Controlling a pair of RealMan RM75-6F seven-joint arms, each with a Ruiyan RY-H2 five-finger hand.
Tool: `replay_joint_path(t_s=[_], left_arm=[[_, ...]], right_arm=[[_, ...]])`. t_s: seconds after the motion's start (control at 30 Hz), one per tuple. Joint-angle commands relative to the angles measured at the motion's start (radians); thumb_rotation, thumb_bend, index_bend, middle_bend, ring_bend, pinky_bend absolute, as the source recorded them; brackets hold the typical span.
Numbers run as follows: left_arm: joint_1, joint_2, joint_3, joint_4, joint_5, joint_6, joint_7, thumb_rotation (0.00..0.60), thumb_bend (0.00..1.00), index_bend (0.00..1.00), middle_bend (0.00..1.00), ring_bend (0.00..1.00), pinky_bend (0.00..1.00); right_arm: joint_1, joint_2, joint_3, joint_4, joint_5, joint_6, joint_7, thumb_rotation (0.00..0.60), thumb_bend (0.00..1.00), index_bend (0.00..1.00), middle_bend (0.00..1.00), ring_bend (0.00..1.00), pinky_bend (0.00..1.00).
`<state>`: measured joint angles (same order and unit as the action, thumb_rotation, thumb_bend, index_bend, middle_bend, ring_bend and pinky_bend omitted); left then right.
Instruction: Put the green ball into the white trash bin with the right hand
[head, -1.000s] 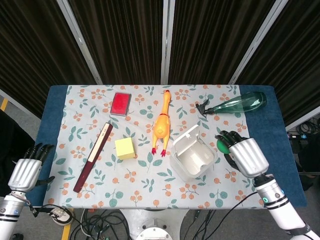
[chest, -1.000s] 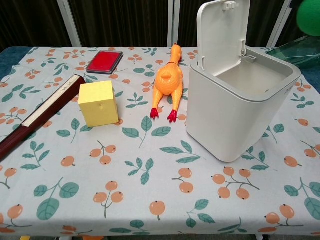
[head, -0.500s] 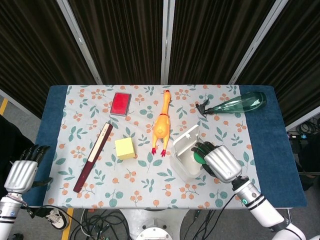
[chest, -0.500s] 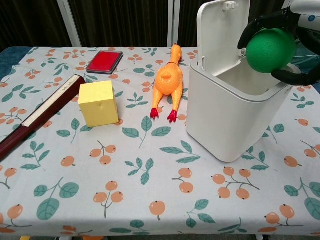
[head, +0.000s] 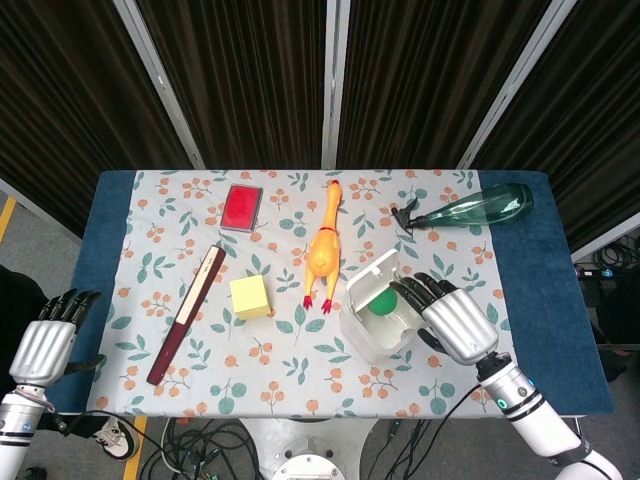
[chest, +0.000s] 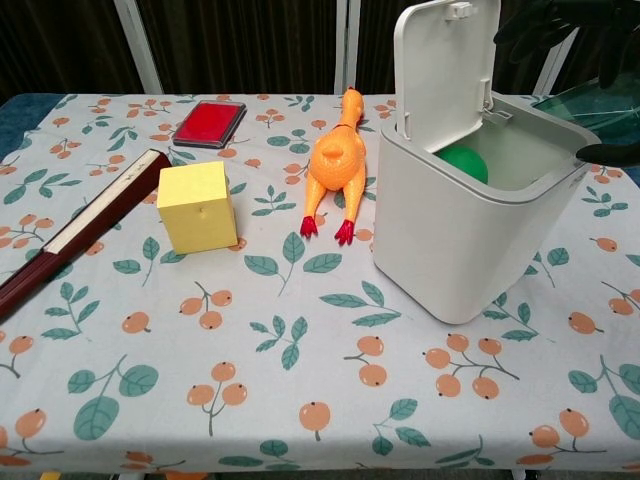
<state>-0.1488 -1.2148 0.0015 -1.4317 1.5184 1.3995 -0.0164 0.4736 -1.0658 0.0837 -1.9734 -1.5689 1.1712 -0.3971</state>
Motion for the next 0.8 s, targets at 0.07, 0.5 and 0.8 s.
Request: replay_joint_path(t_s=[0.07,0.5,0.8], left_arm=[[0.003,-0.001,0.001,0.002,0.000,0.004,-0.004,0.600,0.09,0.11,0.12,0.06,0.15],[0.006,0.000,-0.014,-0.002,0.017,0.047,0.003,0.600,0.09,0.11,0.12,0.06,0.15],[0.011,0.010,-0.017,-0.022,0.014,0.055,0.017,0.600,0.09,0.11,0.12,0.06,0.15]], right_arm=[[-0.060,0.017,-0.008,0.034,-0.030,0.104,0.011,0.600,0.15,0.12,0.19,0.16,0.40],[-0.307,-0.002,-0.037,0.391,0.126,0.341,0.216,0.600,0.15,0.00,0.01,0.00,0.14],[-0.347,-0.034,-0.025,0.506,0.186,0.319,0.305,0.600,0.15,0.00,0.00,0.00,0.03]])
